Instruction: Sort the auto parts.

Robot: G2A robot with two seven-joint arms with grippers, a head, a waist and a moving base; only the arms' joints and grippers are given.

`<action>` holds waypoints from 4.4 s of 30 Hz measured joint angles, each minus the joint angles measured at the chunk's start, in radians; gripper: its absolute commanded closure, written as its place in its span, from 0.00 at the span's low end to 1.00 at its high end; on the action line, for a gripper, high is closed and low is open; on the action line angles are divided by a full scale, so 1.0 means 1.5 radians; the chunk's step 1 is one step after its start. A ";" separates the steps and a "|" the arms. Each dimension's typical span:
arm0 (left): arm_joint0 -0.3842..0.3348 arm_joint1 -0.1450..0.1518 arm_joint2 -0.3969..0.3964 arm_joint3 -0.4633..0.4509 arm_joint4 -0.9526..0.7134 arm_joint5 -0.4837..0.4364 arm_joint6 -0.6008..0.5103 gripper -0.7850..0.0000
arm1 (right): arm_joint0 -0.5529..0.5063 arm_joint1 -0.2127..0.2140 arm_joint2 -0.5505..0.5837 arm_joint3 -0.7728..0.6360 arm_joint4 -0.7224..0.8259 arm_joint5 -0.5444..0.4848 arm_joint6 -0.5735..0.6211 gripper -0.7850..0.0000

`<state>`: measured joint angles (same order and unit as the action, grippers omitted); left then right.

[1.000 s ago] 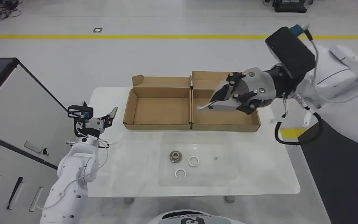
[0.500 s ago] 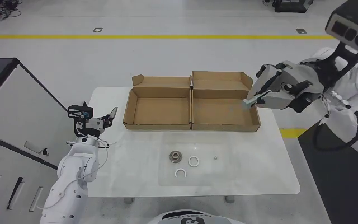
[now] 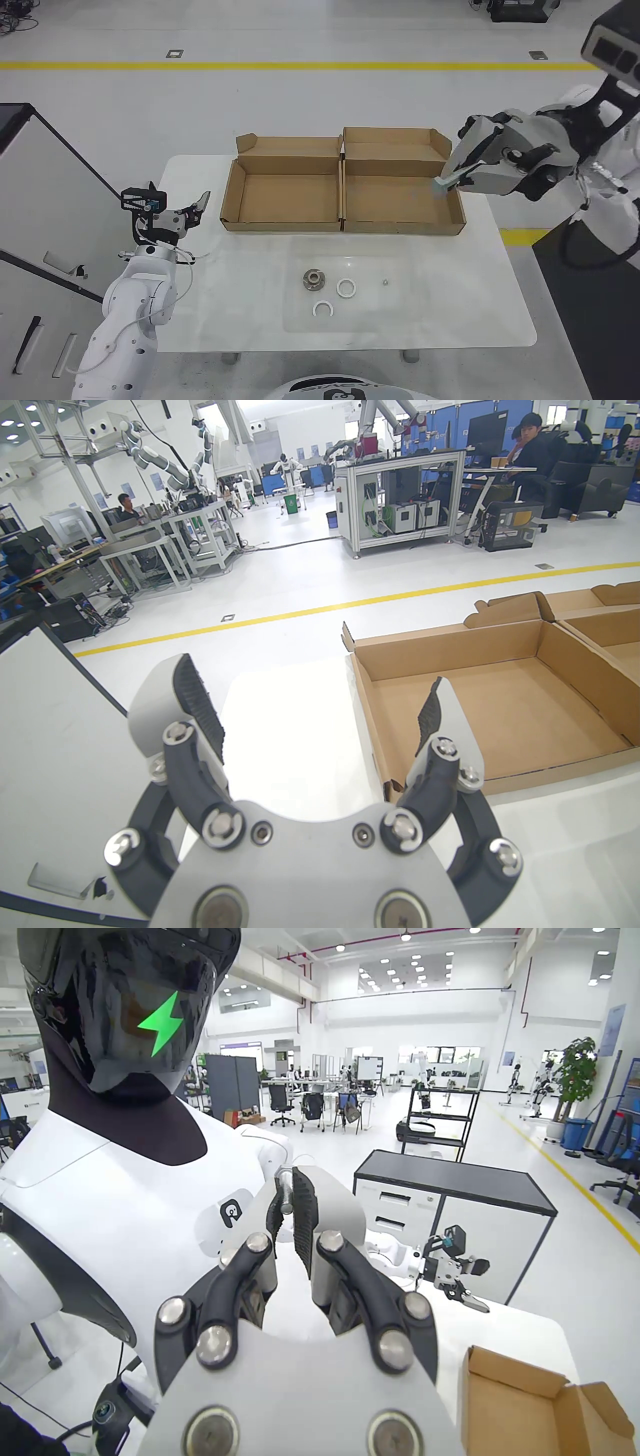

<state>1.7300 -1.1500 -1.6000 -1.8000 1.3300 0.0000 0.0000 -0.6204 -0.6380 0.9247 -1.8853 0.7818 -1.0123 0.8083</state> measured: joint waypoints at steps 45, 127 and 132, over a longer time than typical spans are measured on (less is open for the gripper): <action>0.000 0.000 0.000 0.000 0.000 0.000 0.000 0.00 | -0.058 -0.082 -0.010 -0.044 0.097 0.029 0.027 1.00; 0.000 0.000 0.000 0.000 0.000 0.000 0.000 0.00 | -0.150 -0.231 -0.040 -0.080 0.235 0.062 0.040 1.00; 0.000 0.000 0.000 0.000 0.000 0.000 0.000 0.00 | -0.150 -0.231 -0.040 -0.080 0.235 0.062 0.040 1.00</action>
<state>1.7300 -1.1500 -1.6000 -1.8000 1.3300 0.0000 0.0000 -0.8460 -0.9852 0.8644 -2.0055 1.1336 -0.9197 0.8689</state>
